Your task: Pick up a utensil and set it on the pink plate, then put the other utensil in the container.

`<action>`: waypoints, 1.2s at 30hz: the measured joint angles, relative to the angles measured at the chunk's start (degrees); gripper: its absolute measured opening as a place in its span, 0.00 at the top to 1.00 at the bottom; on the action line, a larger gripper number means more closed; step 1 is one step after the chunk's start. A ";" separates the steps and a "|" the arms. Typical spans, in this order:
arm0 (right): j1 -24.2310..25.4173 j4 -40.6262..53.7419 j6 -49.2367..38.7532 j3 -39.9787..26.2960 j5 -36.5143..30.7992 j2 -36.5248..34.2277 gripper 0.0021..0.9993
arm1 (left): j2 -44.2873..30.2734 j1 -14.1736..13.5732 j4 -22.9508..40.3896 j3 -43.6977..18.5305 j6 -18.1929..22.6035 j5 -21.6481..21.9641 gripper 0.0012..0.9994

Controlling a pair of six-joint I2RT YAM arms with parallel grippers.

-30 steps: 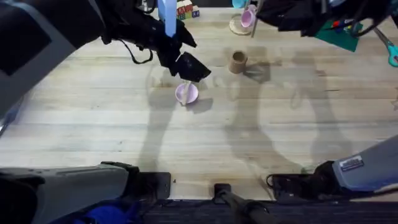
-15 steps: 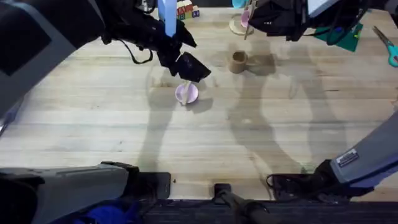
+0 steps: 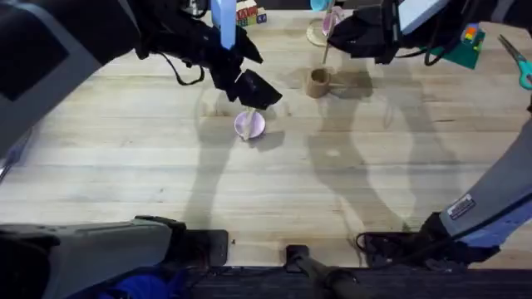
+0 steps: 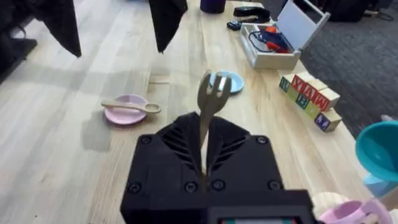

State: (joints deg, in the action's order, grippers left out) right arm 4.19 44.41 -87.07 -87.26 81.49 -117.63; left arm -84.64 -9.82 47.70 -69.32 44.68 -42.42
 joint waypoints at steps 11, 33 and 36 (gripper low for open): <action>0.00 -0.93 0.04 0.00 0.02 -2.51 0.97 | 0.00 0.00 0.00 0.00 -0.01 -0.01 0.01; 0.00 -1.14 -0.02 0.00 -0.63 -3.26 0.97 | 0.00 0.00 0.02 0.00 0.00 0.00 0.01; 0.00 -1.14 -0.02 0.00 -0.66 -5.19 0.97 | 0.00 0.00 0.02 0.00 -0.02 0.00 0.01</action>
State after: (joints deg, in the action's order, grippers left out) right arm 4.19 43.27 -87.09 -87.26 80.84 -122.82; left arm -84.64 -9.82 47.72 -69.32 44.66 -42.41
